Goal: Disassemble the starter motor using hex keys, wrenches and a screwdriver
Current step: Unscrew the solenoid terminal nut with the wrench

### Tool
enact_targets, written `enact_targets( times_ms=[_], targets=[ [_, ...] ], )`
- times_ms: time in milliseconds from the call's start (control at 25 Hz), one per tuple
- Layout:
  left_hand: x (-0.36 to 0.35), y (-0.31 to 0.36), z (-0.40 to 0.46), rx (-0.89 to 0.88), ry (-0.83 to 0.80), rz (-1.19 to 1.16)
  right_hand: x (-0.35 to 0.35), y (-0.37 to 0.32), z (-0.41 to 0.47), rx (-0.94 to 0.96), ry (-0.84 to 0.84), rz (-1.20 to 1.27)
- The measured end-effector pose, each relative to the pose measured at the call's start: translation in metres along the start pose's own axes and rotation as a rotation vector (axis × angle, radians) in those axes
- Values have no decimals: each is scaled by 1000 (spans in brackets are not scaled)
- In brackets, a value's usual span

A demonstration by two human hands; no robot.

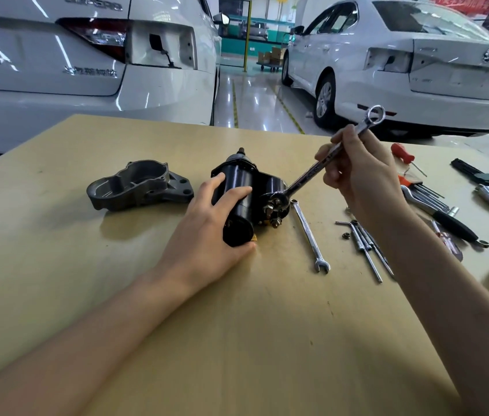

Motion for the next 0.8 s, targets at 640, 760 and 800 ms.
enact_targets(
  times_ms=[640,760,800],
  targets=[
    [1,-1,0,-4,-2,-3,14,17,-17,-143,-141,158],
    [1,0,0,0,-4,-7,13,13,-18,-121,-159,108],
    [1,0,0,1,-3,-7,12,12,-19,-117,-169,104]
  ],
)
Point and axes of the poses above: each hand's wrist, its own z-axis towards the middle knuckle, its own x-axis out of the back of the hand, y = z × x, the point moved 4 cm from there along z, towards the middle knuckle, and after that the axes turned 7 degrees about x, right-handed, at the moved point
